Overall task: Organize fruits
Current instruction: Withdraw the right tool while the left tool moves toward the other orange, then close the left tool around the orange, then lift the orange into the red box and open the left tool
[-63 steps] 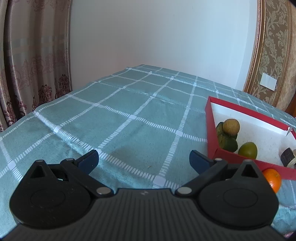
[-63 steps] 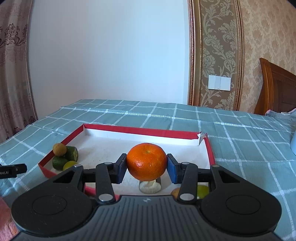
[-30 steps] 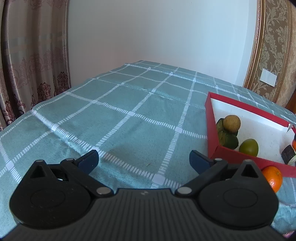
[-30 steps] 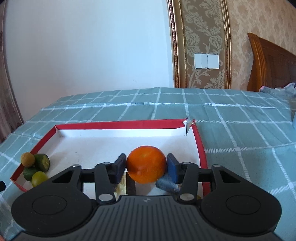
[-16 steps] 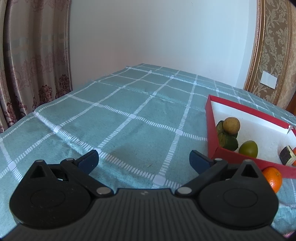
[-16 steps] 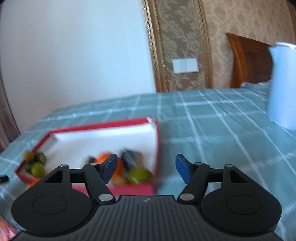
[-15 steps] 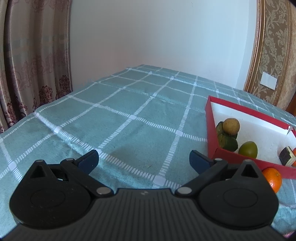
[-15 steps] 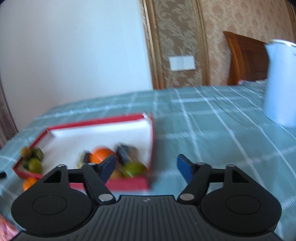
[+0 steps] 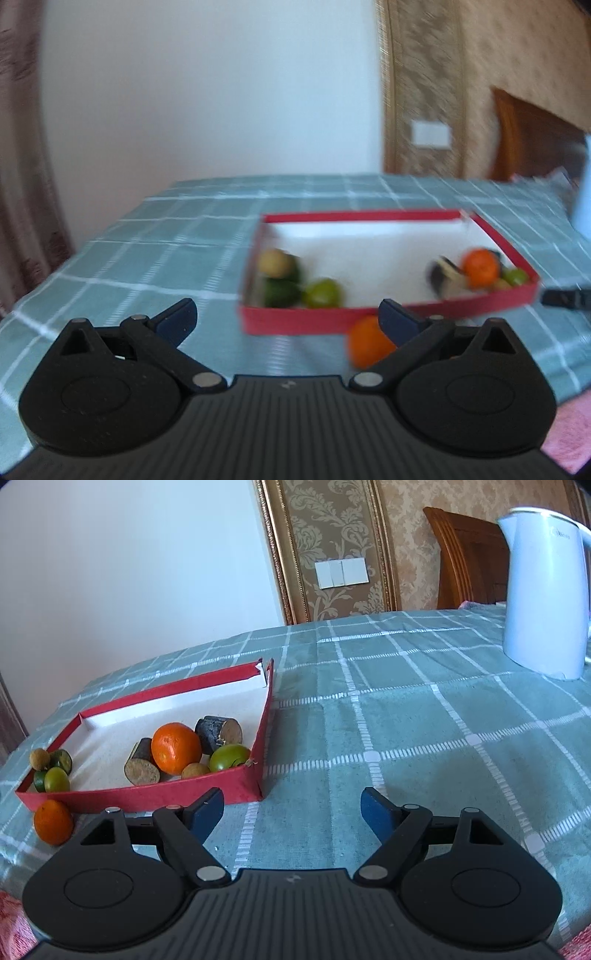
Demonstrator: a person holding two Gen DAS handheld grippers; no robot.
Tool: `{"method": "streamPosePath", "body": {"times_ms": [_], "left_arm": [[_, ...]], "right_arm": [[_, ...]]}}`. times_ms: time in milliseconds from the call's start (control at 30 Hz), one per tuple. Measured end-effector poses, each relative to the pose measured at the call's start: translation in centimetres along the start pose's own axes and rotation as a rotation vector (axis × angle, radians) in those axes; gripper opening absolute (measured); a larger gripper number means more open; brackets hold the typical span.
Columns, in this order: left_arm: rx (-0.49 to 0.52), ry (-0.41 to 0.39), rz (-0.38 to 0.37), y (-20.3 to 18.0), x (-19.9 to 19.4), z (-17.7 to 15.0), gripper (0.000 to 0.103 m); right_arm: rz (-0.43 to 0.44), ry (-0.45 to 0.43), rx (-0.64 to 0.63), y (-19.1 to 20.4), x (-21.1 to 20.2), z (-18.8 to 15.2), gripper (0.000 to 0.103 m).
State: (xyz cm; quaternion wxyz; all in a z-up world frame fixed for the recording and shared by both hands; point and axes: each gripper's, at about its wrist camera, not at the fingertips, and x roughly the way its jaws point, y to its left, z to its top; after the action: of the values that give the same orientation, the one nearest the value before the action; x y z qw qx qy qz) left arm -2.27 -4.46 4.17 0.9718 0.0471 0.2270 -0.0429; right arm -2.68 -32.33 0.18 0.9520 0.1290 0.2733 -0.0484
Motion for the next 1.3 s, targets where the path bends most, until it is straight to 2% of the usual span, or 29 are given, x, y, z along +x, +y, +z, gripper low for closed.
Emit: {"method": "streamPosePath", "body": {"times_ms": [167,367,433,667,767,833,1067,1300], "left_arm": [[0.043,0.024,-0.019,-3.1,0.7,-0.6,0.103],[0.026,0.062,-0.005,-3.7,2.7,-1.0,0.102],[0.035,0.085,0.001,-3.9,3.4,-0.9,0.081],[0.036,0.158,-0.013,-4.2,5.2,-1.4,0.073],[0.028,0.166,-0.043,-4.2,5.4,-1.3,0.059],[0.026,0.171,-0.077,-4.4,5.3,-1.2,0.040],[0.052,0.146,-0.081,-5.4,3.8,-0.5,0.039],[0.057,0.071,-0.051,-6.0,3.4,3.0,0.039]], "right_arm": [[0.012,-0.005,0.026,-0.4,-0.1,0.0,0.081],[0.027,0.001,0.042,-0.6,0.1,0.0,0.081],[0.032,0.003,0.049,-0.7,0.2,0.0,0.081],[0.043,0.004,0.068,-1.0,0.3,0.0,0.081],[0.043,0.004,0.068,-1.0,0.3,0.0,0.081],[0.043,0.002,0.069,-1.0,0.3,0.0,0.081],[0.044,-0.007,0.080,-1.0,0.2,0.0,0.081],[0.044,-0.008,0.083,-1.1,0.1,0.0,0.081]]}}
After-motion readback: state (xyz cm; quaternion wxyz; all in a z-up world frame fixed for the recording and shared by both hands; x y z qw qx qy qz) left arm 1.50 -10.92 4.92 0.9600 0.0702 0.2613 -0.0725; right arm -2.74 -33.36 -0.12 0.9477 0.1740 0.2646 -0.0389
